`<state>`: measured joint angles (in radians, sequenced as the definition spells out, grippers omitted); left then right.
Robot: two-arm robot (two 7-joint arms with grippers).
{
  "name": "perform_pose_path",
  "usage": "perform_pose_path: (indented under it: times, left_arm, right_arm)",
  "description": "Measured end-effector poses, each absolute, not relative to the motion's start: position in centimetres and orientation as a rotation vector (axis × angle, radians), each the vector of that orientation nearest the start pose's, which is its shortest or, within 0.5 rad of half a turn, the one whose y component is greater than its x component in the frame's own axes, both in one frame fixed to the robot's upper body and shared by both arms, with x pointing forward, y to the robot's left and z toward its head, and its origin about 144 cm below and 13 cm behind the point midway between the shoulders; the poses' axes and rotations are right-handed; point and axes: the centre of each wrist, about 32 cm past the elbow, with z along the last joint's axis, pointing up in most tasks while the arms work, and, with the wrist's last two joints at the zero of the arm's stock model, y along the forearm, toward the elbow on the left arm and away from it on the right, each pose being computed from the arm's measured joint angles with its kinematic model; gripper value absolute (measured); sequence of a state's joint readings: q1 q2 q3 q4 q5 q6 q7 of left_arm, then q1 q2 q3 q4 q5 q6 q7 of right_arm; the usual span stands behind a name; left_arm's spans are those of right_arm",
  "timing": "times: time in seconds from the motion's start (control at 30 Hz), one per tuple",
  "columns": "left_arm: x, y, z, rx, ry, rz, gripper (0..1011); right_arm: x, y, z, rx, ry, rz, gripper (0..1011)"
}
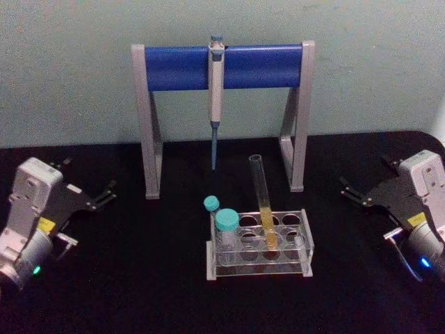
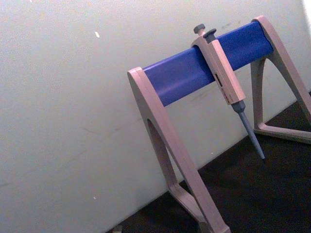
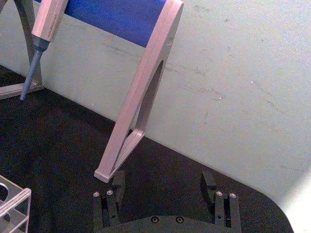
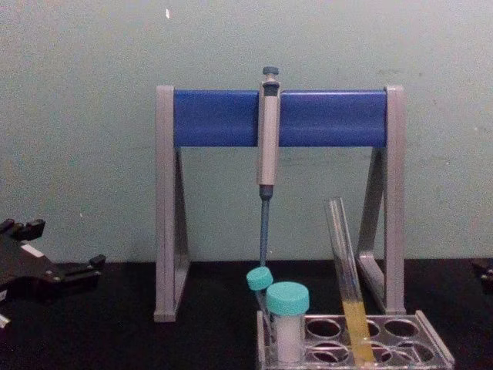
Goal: Pick up the test tube from the test tube rack, shake it, then place it back into the test tube rack.
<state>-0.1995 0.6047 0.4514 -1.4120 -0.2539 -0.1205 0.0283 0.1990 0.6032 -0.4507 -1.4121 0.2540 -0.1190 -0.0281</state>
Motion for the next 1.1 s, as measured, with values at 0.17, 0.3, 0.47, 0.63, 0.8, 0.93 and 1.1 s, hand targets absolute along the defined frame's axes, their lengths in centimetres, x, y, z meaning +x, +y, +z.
perform_pose_path:
  times: [0.17, 0.3, 0.47, 0.63, 0.8, 0.93, 1.1]
  left_arm:
    - [48.86, 30.97, 113.98, 0.304, -0.285, 1.248, 1001]
    - [48.86, 30.97, 113.98, 0.304, -0.285, 1.248, 1001]
    - [48.86, 30.97, 113.98, 0.304, -0.285, 1.248, 1001]
    - [48.86, 30.97, 113.98, 0.304, -0.285, 1.248, 1001]
    - [48.86, 30.96, 113.98, 0.304, -0.285, 1.248, 1001]
    - [48.86, 30.97, 113.98, 0.304, -0.285, 1.248, 1001]
    - [48.86, 30.97, 113.98, 0.304, -0.285, 1.248, 1001]
  right_arm:
    - [48.86, -30.93, 113.97, -0.304, -0.284, -1.248, 1000]
    - [48.87, -30.94, 113.97, -0.304, -0.284, -1.248, 1000]
    - [48.87, -30.95, 113.98, -0.304, -0.285, -1.248, 1000]
    - [48.86, -30.97, 113.98, -0.304, -0.285, -1.248, 1000]
    - [48.86, -30.97, 113.98, -0.304, -0.285, -1.248, 1000]
    - [48.86, -30.96, 113.98, -0.304, -0.285, -1.248, 1000]
    - [48.86, -30.97, 113.98, -0.304, -0.285, -1.248, 1000]
